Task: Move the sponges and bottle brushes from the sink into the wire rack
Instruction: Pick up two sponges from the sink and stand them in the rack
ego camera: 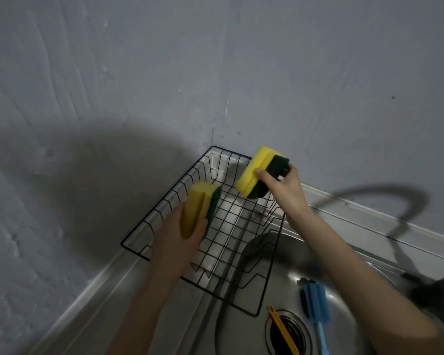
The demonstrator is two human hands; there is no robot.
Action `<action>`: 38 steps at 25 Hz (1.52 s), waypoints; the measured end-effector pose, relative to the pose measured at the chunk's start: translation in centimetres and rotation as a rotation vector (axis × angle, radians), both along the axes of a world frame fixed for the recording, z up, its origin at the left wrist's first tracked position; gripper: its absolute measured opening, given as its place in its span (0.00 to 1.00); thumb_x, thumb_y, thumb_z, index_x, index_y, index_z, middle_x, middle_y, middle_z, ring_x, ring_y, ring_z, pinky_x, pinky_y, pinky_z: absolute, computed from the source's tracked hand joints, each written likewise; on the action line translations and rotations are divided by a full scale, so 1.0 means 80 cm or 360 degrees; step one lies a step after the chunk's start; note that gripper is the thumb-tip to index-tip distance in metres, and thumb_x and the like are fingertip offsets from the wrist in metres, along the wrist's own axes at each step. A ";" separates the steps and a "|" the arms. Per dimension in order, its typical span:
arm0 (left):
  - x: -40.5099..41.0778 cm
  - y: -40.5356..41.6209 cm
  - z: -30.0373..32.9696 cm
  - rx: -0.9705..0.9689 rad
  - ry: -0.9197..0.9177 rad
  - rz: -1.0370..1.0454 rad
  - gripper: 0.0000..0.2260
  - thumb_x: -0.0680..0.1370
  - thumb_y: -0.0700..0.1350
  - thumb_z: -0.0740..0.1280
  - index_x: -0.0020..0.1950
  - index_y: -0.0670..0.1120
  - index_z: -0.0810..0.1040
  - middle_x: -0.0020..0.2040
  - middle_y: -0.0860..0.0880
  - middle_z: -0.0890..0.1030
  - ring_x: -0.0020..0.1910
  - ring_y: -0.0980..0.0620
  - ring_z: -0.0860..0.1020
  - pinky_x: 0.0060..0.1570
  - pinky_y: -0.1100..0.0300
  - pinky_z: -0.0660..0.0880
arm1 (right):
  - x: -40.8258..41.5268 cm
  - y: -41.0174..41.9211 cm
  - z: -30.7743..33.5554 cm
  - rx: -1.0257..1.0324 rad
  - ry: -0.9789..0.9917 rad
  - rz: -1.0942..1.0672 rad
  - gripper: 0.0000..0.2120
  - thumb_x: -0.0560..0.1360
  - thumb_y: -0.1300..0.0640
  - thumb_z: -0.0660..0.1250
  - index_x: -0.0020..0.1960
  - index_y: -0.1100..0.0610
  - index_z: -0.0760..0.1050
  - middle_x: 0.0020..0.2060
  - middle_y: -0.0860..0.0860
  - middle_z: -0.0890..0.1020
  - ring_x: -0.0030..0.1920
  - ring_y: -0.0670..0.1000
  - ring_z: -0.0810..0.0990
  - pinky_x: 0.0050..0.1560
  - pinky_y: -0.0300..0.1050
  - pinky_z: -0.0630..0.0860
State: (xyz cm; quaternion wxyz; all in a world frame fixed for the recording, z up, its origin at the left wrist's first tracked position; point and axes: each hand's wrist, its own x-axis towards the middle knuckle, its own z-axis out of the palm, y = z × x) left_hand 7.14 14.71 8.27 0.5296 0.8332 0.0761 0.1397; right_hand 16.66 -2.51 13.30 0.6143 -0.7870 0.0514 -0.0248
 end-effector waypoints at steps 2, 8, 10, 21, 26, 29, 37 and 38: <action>0.019 0.005 -0.011 -0.0024 0.0025 0.0013 0.16 0.74 0.49 0.64 0.60 0.47 0.70 0.46 0.52 0.75 0.45 0.53 0.74 0.44 0.60 0.73 | 0.034 0.006 -0.014 -0.0307 -0.0006 0.0042 0.33 0.69 0.54 0.70 0.69 0.59 0.59 0.58 0.52 0.71 0.59 0.53 0.72 0.63 0.48 0.72; 0.068 0.012 -0.024 -0.0065 0.0092 0.0113 0.15 0.74 0.50 0.64 0.58 0.47 0.71 0.45 0.54 0.74 0.43 0.56 0.73 0.40 0.63 0.69 | 0.104 0.030 -0.054 -0.1043 0.0023 0.0380 0.39 0.71 0.50 0.69 0.74 0.56 0.51 0.67 0.61 0.62 0.66 0.60 0.67 0.67 0.47 0.67; 0.076 0.013 -0.029 -0.0081 0.0086 0.0114 0.14 0.74 0.49 0.64 0.57 0.47 0.71 0.41 0.57 0.72 0.40 0.64 0.70 0.37 0.67 0.68 | 0.117 0.038 -0.074 -0.1160 -0.0010 0.0501 0.39 0.70 0.50 0.69 0.74 0.55 0.51 0.66 0.61 0.63 0.65 0.61 0.68 0.66 0.51 0.69; 0.085 0.028 -0.047 -0.0228 0.0146 0.0096 0.07 0.73 0.49 0.64 0.48 0.59 0.69 0.42 0.63 0.72 0.42 0.69 0.70 0.33 0.82 0.69 | 0.159 0.070 -0.136 -0.1564 -0.0286 0.0588 0.30 0.71 0.50 0.66 0.69 0.58 0.62 0.65 0.57 0.70 0.64 0.58 0.69 0.68 0.54 0.66; 0.081 0.029 -0.048 -0.0289 0.0156 0.0070 0.09 0.74 0.48 0.65 0.47 0.60 0.68 0.42 0.64 0.72 0.37 0.81 0.69 0.32 0.85 0.66 | 0.162 0.069 -0.143 -0.1537 -0.0320 0.0626 0.29 0.72 0.50 0.66 0.69 0.58 0.63 0.66 0.56 0.69 0.65 0.58 0.69 0.68 0.52 0.67; 0.077 0.026 -0.042 -0.0303 0.0164 0.0055 0.11 0.74 0.48 0.65 0.44 0.64 0.66 0.42 0.64 0.72 0.38 0.79 0.71 0.32 0.85 0.66 | 0.166 0.067 -0.138 -0.1628 -0.0298 0.0721 0.30 0.72 0.47 0.65 0.70 0.57 0.62 0.68 0.56 0.68 0.67 0.57 0.67 0.70 0.51 0.64; 0.095 0.014 -0.013 -0.0470 0.0218 -0.0060 0.04 0.75 0.48 0.62 0.48 0.57 0.71 0.44 0.60 0.75 0.45 0.63 0.74 0.37 0.75 0.71 | 0.115 0.067 -0.084 -0.0864 -0.0298 0.0712 0.16 0.78 0.52 0.56 0.62 0.58 0.71 0.54 0.50 0.77 0.52 0.48 0.75 0.45 0.31 0.71; 0.100 0.012 -0.011 -0.0547 0.0253 -0.0078 0.05 0.76 0.48 0.62 0.51 0.54 0.71 0.46 0.57 0.76 0.47 0.60 0.75 0.41 0.71 0.72 | 0.108 0.064 -0.074 -0.0760 -0.0279 0.0700 0.15 0.78 0.53 0.55 0.60 0.58 0.72 0.49 0.48 0.77 0.49 0.47 0.76 0.42 0.28 0.69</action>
